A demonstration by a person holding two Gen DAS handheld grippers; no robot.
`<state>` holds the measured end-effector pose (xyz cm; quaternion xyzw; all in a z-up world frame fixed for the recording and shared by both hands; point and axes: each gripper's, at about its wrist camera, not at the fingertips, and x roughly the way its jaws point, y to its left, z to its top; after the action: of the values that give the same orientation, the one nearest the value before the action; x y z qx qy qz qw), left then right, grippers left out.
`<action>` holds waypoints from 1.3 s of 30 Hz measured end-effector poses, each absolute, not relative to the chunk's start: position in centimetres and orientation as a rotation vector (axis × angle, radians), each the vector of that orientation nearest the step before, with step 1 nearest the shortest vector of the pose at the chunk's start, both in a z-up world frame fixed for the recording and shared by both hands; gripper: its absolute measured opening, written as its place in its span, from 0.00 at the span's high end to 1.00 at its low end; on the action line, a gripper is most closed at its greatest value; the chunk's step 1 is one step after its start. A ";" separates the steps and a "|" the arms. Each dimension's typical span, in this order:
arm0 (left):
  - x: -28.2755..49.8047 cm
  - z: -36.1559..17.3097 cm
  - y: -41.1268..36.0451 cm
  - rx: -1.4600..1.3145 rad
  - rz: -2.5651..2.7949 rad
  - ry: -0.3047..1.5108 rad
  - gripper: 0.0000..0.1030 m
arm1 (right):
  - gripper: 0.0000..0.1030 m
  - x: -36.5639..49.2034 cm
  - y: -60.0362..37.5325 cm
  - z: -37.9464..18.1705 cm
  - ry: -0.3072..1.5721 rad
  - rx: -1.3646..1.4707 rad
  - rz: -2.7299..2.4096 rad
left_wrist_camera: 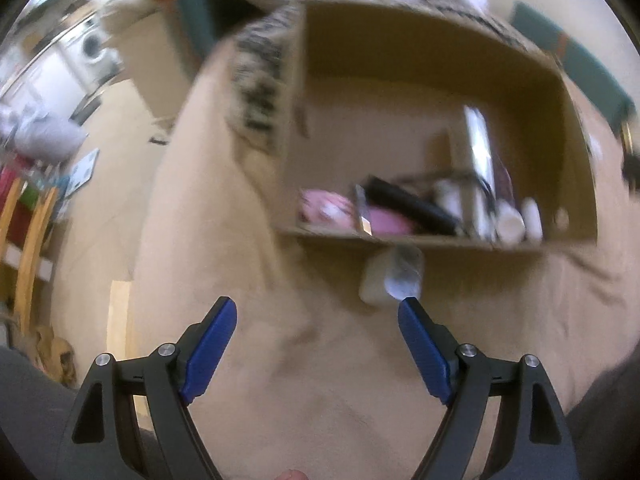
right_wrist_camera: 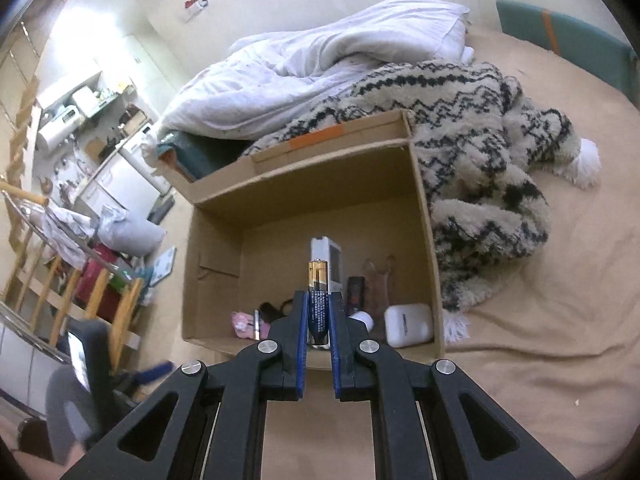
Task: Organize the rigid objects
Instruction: 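Grasp the white plug charger with the left gripper while the right holds the battery, then lower the charger and battery into the box and open both grippers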
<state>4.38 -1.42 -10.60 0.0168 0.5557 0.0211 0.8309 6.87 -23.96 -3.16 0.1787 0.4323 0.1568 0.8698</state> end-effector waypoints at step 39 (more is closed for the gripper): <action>4.1 -9.1 -1.4 0.050 0.030 1.159 0.77 | 0.89 7.2 -23.2 -4.1 0.958 0.325 0.330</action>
<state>4.14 -1.38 -9.10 0.0238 0.5474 0.0140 0.8364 7.23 -23.22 -4.08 0.1550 0.4566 0.1573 0.8618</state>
